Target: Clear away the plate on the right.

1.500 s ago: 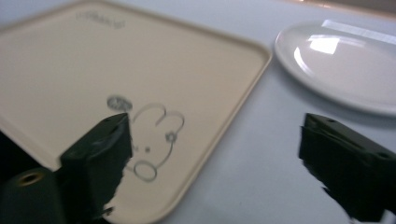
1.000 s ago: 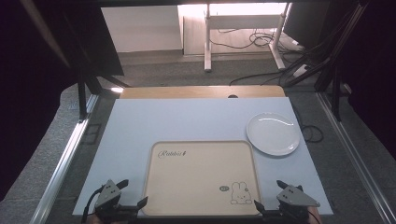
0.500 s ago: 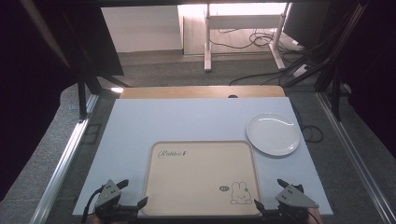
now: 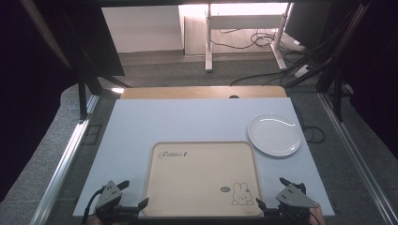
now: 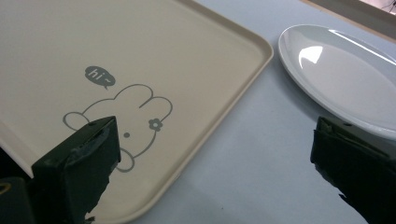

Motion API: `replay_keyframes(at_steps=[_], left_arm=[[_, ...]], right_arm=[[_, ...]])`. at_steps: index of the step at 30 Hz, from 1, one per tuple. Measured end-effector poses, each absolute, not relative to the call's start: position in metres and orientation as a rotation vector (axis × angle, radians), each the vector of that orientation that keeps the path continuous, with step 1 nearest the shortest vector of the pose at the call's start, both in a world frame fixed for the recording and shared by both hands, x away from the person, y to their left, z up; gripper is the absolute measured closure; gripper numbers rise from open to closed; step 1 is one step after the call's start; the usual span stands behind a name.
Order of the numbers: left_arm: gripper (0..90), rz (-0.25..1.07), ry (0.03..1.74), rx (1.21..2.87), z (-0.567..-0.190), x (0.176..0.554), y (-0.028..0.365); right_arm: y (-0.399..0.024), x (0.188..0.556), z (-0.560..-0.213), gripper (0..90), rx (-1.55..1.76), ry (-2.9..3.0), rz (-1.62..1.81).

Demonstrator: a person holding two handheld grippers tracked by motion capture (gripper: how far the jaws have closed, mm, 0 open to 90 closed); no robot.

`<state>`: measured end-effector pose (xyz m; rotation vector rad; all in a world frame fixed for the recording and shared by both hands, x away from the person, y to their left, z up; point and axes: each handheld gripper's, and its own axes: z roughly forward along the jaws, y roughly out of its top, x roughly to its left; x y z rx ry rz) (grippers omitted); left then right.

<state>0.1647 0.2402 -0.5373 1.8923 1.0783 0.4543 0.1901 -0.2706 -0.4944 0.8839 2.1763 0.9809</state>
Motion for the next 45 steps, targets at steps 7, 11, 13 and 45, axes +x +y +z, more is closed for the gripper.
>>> replay_keyframes(at_steps=[7, 11, 13, 45], left_arm=[[3.4, 0.455, 1.079, 1.893, -0.537, 0.165, 0.240], [3.4, 0.455, 1.079, 1.894, -0.537, 0.165, 0.240], [3.5, 0.456, 1.079, 1.895, -0.537, 0.165, 0.240], [3.5, 0.455, 1.084, 1.896, -0.537, 0.165, 0.240]], right_arm=[[-0.269, 0.194, -0.494, 0.2, 0.866, 2.157, 0.948], [-0.269, 0.196, -0.493, 0.0, 0.863, 2.153, 0.931], [-0.269, 0.198, -0.493, 0.0, 0.857, 2.149, 0.917], [-0.277, 0.218, -0.493, 0.0, 0.842, 2.128, 0.929]])
